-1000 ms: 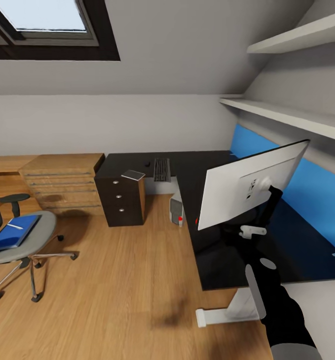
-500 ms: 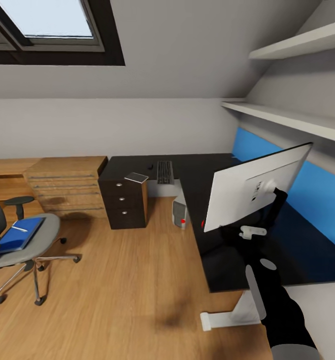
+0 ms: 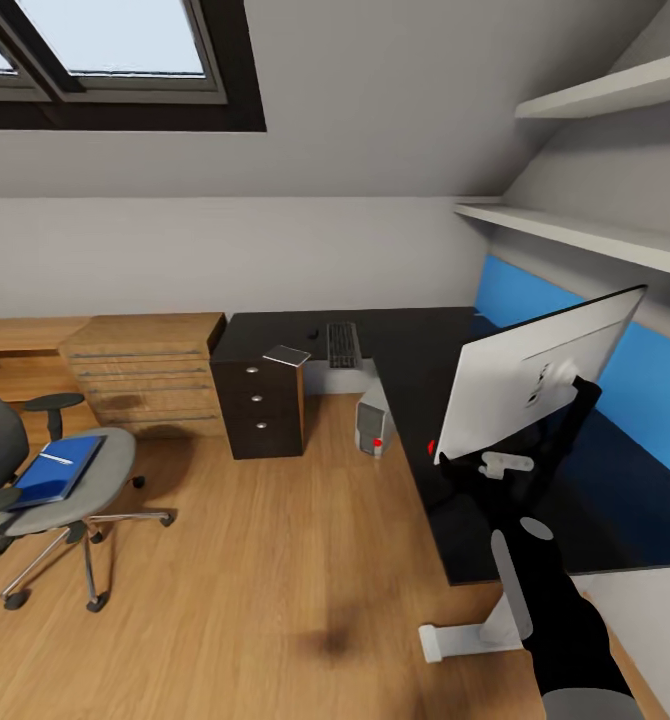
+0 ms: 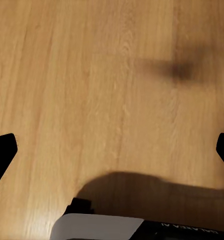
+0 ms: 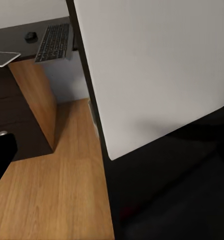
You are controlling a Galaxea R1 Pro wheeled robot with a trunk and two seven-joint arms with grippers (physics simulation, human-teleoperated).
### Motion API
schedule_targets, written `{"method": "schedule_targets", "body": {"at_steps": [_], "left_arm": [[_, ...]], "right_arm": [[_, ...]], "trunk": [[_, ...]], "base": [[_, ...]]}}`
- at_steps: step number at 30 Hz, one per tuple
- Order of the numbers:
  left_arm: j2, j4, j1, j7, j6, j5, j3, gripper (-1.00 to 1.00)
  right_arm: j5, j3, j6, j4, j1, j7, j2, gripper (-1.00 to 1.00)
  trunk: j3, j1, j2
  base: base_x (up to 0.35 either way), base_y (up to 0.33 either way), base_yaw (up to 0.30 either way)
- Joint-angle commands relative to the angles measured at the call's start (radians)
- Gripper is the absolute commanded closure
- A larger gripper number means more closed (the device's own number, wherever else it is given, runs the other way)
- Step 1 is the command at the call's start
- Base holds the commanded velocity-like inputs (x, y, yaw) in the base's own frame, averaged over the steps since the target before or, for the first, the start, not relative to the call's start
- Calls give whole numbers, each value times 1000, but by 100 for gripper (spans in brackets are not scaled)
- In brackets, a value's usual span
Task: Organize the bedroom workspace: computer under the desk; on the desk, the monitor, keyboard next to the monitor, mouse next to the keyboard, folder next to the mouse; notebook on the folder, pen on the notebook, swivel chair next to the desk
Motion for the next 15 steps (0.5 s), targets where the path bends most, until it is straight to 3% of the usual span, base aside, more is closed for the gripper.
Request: {"method": "schedule_targets", "body": {"at_steps": [1,8,15], "left_arm": [[0,0,0,-1,-2,-7,9,-100],[0,0,0,-1,-2,-7,9,-100],[0,0,0,-1,-2,-7,9,-100]], "right_arm": [[-4,-3,6,-1,-1,4,1,-100],[0,0,2,-1,-1,-8,4,-100],[42,30,-37,-3,0,-173,46,-100]], "trunk": [[-1,0,-1],[-1,0,-1],[-1,0,-1]], "base": [[0,29,0],[0,7,0],[0,0,0]]}}
